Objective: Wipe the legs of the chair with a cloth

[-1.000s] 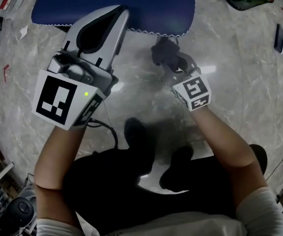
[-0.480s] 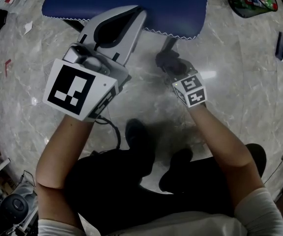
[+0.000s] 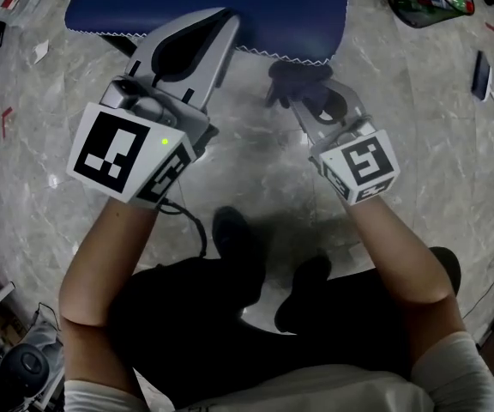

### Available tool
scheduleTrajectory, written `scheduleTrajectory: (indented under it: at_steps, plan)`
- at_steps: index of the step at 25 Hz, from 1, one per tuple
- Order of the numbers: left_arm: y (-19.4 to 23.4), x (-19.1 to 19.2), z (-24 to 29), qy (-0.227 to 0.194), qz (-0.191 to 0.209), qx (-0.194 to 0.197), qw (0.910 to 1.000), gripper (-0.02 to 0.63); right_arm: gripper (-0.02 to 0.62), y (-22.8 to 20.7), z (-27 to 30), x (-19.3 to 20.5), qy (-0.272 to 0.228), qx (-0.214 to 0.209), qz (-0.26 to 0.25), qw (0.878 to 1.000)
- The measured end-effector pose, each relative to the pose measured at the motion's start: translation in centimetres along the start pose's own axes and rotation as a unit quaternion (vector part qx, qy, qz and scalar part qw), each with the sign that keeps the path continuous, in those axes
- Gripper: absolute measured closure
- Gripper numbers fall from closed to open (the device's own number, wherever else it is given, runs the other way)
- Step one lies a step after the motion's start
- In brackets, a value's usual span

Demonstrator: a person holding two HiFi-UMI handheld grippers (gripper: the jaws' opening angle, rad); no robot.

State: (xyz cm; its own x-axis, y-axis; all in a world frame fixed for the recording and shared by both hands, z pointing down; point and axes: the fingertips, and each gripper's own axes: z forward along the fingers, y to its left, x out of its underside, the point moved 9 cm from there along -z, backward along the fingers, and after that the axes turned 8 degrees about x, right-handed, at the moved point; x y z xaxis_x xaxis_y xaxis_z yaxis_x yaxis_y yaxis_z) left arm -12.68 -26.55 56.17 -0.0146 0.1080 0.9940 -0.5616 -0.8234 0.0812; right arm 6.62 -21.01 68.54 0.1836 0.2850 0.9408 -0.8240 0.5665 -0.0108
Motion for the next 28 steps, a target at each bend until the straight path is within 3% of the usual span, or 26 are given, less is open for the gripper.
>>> scheduleTrajectory:
  at_steps: [6, 10, 15, 18, 23, 28]
  plan:
    - [0.1, 0.0, 0.0, -0.002, -0.010, -0.002, 0.9999, 0.600, 0.523, 1.0, 3.2, 8.8, 0.078, 0.003, 0.008, 0.997]
    - [0.0, 0.0, 0.0, 0.000, -0.008, 0.001, 1.0000, 0.600, 0.522, 1.0, 5.3, 14.5, 0.145, -0.005, 0.041, 0.989]
    - [0.0, 0.1, 0.0, 0.000, -0.001, 0.001, 1.0000, 0.600, 0.520, 1.0, 6.9, 17.7, 0.207, -0.006, 0.068, 0.976]
    - [-0.1, 0.2, 0.0, -0.003, 0.001, 0.003, 1.0000, 0.600, 0.522, 0.9, 5.8, 15.6, 0.188, -0.016, 0.056, 0.980]
    - [0.1, 0.1, -0.2, -0.010, 0.017, 0.005, 0.9998, 0.600, 0.522, -0.2, 2.4, 5.6, 0.068, -0.033, 0.004, 0.997]
    - [-0.1, 0.1, -0.2, -0.013, 0.014, -0.004, 0.9998, 0.600, 0.522, -0.9, -1.4, -4.3, -0.053, -0.027, -0.032, 0.998]
